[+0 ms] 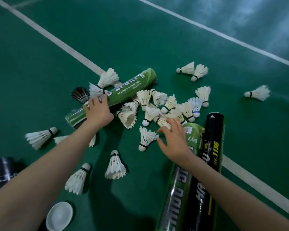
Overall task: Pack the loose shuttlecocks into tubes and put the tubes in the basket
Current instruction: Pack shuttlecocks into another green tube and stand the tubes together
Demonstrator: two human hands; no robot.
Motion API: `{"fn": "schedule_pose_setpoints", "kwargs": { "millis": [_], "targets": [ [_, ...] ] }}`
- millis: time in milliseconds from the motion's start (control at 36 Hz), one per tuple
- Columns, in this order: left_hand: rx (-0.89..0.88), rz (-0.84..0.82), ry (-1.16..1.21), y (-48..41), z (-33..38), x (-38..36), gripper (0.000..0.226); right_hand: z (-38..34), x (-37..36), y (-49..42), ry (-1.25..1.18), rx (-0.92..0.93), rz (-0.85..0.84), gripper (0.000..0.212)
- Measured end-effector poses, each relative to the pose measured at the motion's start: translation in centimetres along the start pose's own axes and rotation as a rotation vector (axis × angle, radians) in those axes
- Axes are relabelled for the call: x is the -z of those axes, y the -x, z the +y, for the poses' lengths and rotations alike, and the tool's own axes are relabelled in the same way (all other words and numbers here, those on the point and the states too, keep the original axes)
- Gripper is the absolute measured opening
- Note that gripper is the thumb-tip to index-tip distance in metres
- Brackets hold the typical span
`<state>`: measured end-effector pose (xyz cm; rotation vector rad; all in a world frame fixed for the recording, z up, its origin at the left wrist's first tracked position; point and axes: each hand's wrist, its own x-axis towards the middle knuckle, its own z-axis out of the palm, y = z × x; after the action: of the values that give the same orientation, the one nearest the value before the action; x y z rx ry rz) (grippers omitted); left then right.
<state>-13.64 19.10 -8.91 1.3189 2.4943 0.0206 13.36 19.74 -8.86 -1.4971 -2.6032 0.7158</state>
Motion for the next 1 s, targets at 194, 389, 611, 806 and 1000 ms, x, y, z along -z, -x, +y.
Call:
{"fn": "schedule_pose_setpoints", "kwargs": {
  "millis": [194, 389, 611, 806, 1000],
  "targets": [
    [0.051, 0.040, -0.155, -1.3, -4.0, 0.3, 0.082, 0.8, -1.0, 0.5, -0.098, 0.070, 0.026, 0.019],
    [-0.083, 0.135, -0.042, 1.1, -0.6, 1.3, 0.083, -0.3, -0.5, 0.9, -0.243, 0.202, 0.078, 0.019],
    [0.012, -0.447, 0.892, 3.4, 6.0, 7.2, 0.060, -1.8, 1.7, 0.6, -0.503, 0.026, -0.020, 0.027],
    [0.126, -0.790, 1.335, 5.3, 9.7, 7.3, 0.058, -3.1, 5.3, 0.4, -1.052, -0.199, -0.054, 0.028],
    [0.087, -0.796, 1.364, 7.2, 11.7, 6.1, 0.056, -2.0, 7.2, 0.8, -1.179, -0.248, -0.017, 0.027]
  ]
}}
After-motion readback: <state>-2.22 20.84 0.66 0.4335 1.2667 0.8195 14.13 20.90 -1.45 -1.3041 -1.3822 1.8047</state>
